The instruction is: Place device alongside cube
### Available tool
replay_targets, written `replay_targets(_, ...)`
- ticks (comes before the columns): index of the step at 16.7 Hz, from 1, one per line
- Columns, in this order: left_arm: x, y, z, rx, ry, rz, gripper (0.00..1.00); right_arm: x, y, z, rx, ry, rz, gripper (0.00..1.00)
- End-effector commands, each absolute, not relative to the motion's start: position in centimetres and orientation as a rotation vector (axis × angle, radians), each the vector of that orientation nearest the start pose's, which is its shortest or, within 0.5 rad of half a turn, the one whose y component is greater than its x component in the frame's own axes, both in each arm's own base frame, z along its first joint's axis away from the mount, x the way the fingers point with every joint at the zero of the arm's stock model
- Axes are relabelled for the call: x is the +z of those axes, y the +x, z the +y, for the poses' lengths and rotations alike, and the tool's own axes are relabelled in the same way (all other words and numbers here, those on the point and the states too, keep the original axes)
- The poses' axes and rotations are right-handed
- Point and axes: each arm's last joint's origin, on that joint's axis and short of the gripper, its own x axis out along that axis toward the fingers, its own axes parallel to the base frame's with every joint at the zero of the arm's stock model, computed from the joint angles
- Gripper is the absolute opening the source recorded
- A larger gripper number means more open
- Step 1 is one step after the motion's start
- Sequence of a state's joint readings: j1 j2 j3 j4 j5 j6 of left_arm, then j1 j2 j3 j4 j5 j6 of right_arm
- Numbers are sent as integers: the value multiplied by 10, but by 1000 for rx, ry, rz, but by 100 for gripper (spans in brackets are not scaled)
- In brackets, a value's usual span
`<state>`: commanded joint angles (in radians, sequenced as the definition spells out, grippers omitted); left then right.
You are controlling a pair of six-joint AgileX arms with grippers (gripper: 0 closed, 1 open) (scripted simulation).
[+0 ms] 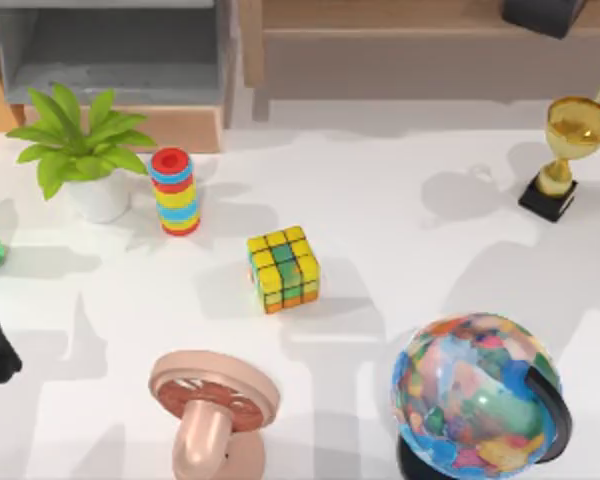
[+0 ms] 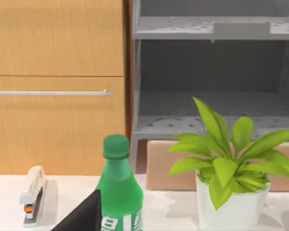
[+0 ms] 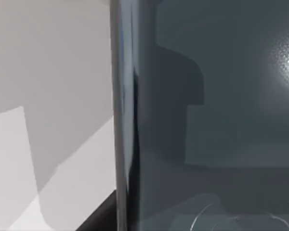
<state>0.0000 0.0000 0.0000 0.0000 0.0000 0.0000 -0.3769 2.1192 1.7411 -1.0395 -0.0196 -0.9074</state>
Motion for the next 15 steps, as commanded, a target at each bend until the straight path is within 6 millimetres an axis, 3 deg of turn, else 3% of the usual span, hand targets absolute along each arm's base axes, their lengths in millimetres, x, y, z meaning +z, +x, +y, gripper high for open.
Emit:
replay_targets(4,160,106,-1,0,0,0,100,236,407,-101,260,-395,1331,0)
replay_targets(8,160,106,-1,0,0,0,100,265,407,-38,189,-272,1300,0)
replay_targets(12,160,106,-1,0,0,0,100,278,400,29,144,-143,1309,0)
replay_targets(15,160,106,-1,0,0,0,100,275,392,78,123,-66,1346,0)
